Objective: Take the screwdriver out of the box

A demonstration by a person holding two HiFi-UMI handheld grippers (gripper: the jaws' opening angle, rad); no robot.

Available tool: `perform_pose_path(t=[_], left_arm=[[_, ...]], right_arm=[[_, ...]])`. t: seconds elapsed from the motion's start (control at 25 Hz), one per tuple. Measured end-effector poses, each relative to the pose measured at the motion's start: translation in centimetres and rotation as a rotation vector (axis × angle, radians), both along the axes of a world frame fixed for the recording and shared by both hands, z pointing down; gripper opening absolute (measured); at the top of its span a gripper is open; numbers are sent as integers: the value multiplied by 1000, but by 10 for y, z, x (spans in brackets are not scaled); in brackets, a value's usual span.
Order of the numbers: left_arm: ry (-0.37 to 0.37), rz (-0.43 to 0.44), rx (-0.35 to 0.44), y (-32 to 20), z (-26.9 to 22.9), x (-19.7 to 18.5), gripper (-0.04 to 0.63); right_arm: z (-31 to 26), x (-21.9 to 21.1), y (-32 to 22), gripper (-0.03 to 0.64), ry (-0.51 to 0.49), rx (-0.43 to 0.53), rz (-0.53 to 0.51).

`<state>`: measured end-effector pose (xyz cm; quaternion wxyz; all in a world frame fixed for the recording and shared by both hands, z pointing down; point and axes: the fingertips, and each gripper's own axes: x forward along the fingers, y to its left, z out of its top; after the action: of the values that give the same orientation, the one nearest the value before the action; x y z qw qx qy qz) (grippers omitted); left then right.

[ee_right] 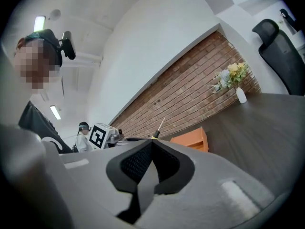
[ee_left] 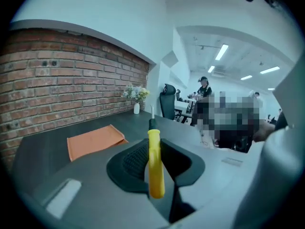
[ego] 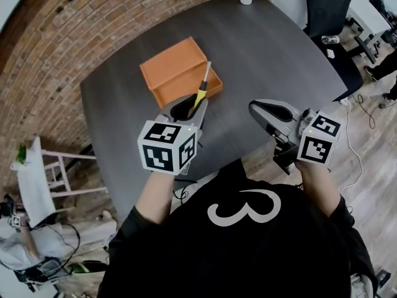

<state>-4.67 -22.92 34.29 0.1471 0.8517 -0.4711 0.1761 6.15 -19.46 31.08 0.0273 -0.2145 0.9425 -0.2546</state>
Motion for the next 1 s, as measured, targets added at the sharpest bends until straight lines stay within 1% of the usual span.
perform_pose_path(t=[0.2,0.28,0.44,0.6,0.72,1.0], left_arm=[[165,19,37,33,-29,7,97],[204,18,51,42,-32,7,97],[232,3,62,58,-26,5,97],[252,18,85,71,-32,9,97],[262,26,98,73,-40,12,97],[283,33,100,74,-44,16,97]], right_arm=[[-14,-7,16,2,16,59,-15],[-12,-8,20,2,28,76,-20],[-5,-13,30,2,57,98,-30],[-4,-16,42,2,68,114,-39],[-7,-16,44,2,68,112,-37],[-7,-14,44,0,73,105,-33]])
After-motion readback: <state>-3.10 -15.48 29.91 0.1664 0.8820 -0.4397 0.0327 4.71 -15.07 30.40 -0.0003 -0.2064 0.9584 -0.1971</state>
